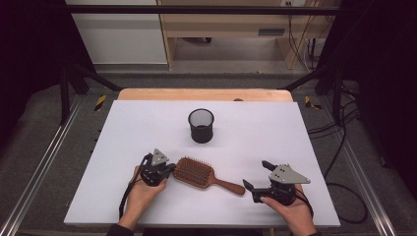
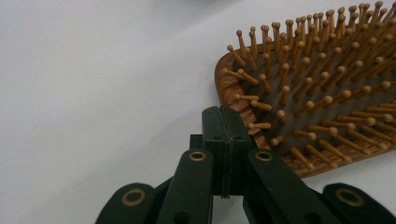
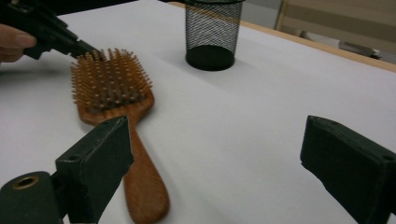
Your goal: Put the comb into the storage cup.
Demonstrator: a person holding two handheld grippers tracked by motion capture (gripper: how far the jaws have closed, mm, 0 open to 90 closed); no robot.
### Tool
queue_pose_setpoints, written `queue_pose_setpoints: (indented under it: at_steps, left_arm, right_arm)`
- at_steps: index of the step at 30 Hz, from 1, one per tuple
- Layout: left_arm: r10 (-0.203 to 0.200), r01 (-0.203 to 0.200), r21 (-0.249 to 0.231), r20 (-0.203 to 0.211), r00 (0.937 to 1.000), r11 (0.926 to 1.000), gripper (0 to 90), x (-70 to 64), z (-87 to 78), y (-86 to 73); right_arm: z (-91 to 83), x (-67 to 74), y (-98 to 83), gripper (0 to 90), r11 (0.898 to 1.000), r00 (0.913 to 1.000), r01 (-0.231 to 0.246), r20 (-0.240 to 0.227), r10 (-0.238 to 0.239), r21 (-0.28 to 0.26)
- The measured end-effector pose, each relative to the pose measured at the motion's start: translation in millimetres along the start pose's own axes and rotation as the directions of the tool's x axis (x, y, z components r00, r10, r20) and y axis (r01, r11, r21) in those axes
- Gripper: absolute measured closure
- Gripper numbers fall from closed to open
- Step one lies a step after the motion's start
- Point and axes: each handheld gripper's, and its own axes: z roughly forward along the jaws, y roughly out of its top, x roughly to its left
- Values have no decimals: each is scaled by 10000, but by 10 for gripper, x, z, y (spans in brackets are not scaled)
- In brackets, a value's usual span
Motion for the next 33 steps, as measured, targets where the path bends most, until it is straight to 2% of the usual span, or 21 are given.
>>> queue_pose_setpoints:
  at_steps: [4,11,16,33]
  left_arm:
    - [110,-111,39,96,9999,9999,900,-68,44,48]
    - [85,-85,30,224,9997,10000,900,-128,106,99]
    - [-68,67,24,350,9994,10000,900,-133,122,119]
    - [391,-392,6,750,9964,9992,900,-342,229,221]
  right_arm:
    - [63,59,12,92,9983,9984,122,-564,-90,569]
    - [95,102,45,100,9949,9929,522,-1114,-425,865]
    - [49,68,40,100,9951,9939,390,-1065,-292,909]
    - [24,82,23,94,9954,9960,162,-893,-77,946]
